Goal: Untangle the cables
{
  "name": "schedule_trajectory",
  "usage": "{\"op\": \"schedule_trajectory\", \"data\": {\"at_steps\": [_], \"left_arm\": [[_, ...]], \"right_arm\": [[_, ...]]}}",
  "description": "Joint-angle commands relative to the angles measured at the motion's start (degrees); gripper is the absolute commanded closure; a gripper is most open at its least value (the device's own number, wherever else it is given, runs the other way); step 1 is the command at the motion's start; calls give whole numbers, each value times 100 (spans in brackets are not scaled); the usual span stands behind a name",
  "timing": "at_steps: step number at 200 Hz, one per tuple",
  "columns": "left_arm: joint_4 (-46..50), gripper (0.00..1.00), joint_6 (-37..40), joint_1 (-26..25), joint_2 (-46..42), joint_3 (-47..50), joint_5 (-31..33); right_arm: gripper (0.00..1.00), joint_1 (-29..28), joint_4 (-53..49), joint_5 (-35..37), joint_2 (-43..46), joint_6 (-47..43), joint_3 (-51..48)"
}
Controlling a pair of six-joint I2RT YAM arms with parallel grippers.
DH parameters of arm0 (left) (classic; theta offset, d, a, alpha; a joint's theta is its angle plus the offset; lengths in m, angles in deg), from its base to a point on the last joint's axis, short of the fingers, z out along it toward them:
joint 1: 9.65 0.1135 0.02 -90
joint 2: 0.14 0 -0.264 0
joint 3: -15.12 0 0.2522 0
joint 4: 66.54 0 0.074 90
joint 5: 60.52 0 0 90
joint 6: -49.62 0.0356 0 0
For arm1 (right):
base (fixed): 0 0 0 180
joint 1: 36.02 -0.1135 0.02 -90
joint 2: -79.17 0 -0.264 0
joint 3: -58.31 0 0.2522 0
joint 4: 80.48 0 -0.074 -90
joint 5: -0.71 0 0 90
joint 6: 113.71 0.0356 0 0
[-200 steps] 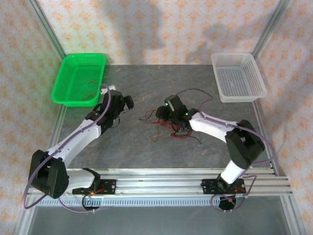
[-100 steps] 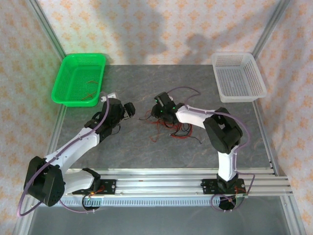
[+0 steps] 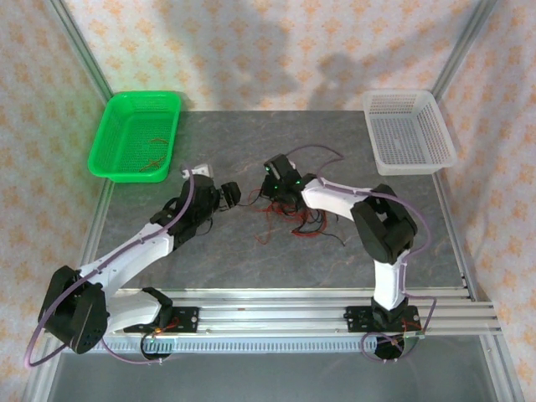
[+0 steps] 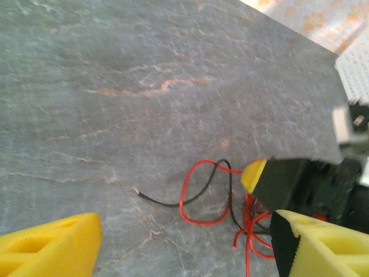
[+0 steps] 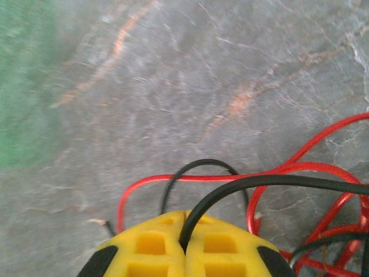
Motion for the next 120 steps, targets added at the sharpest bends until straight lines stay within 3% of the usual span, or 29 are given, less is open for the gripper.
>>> {"op": "schedule_trajectory", "data": {"at_steps": [1, 67, 120], "left_arm": [[-489, 22, 195, -256, -117, 106, -53], [-874, 23, 969, -1183, -22, 90, 371], [-1176, 22, 1373, -1872, 643, -315, 954]], "right_arm": [[100, -35, 67, -50, 725, -24, 201], [100, 0, 835, -571, 1754, 544, -349], [100, 0, 1152, -723, 2456, 905, -465]]}}
